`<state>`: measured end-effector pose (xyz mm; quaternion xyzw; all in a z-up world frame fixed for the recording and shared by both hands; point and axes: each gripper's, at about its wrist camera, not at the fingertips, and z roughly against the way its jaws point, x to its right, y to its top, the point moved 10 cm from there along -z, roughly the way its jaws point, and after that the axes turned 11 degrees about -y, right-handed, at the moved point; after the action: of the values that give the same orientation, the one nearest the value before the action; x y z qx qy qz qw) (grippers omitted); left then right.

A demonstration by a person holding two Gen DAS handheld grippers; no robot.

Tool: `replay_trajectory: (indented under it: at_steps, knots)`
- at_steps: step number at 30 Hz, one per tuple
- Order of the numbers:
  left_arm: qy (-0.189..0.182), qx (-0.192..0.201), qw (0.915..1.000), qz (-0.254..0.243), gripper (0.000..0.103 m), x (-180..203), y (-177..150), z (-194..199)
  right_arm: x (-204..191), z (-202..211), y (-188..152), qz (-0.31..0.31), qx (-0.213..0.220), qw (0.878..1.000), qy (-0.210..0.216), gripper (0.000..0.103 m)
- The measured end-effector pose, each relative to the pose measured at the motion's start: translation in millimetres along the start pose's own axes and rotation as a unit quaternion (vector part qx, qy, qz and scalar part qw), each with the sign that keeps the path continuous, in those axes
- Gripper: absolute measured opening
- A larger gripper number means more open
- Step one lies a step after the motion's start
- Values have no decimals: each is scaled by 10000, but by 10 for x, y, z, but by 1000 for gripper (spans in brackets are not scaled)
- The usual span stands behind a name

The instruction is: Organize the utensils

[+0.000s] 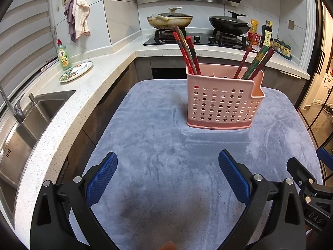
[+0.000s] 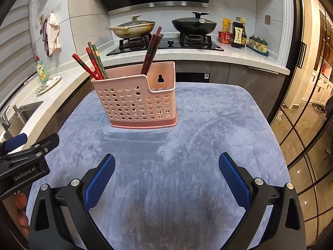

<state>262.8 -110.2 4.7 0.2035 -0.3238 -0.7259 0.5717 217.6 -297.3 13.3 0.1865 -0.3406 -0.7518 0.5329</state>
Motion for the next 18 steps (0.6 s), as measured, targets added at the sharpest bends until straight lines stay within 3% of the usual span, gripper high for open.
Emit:
replay_trajectory:
  at_steps: [18]
  knots:
    - [18,-22,10000,27,93,-20,72,10,-77,27,87,18,41,10000,15,96]
